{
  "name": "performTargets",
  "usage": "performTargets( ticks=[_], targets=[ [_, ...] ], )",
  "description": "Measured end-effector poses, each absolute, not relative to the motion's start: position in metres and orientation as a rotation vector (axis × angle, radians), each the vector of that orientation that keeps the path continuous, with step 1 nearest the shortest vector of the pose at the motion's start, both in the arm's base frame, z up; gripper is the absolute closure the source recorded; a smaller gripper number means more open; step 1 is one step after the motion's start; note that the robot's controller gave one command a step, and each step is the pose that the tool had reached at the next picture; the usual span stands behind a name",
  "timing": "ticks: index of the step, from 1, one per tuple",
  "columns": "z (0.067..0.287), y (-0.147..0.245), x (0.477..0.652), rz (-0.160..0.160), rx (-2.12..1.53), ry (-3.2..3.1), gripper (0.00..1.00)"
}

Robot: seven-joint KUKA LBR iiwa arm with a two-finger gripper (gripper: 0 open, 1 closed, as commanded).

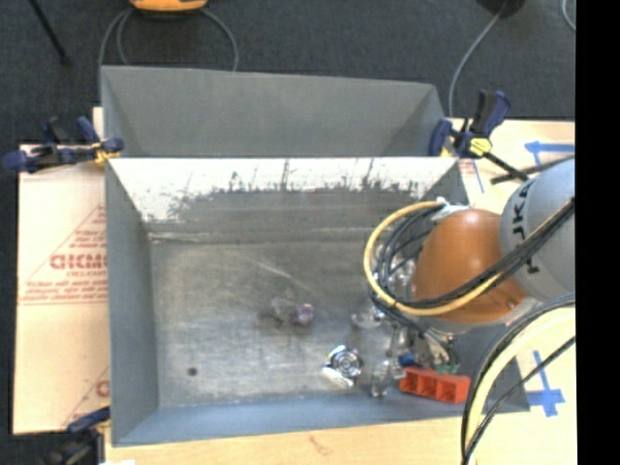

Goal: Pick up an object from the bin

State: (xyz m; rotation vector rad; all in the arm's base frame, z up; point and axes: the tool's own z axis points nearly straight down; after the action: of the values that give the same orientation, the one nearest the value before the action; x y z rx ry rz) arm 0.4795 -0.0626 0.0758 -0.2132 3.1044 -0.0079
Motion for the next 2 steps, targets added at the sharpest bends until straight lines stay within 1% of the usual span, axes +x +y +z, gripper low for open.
performTargets(
  ticks=[1,2],
  targets=[
    [0.209,-0.035,0.483,-0.004,-0.819,3.024,0.00],
    [0.079,0.033,0.502,0.007,-1.231,2.892,0.00]
  ],
)
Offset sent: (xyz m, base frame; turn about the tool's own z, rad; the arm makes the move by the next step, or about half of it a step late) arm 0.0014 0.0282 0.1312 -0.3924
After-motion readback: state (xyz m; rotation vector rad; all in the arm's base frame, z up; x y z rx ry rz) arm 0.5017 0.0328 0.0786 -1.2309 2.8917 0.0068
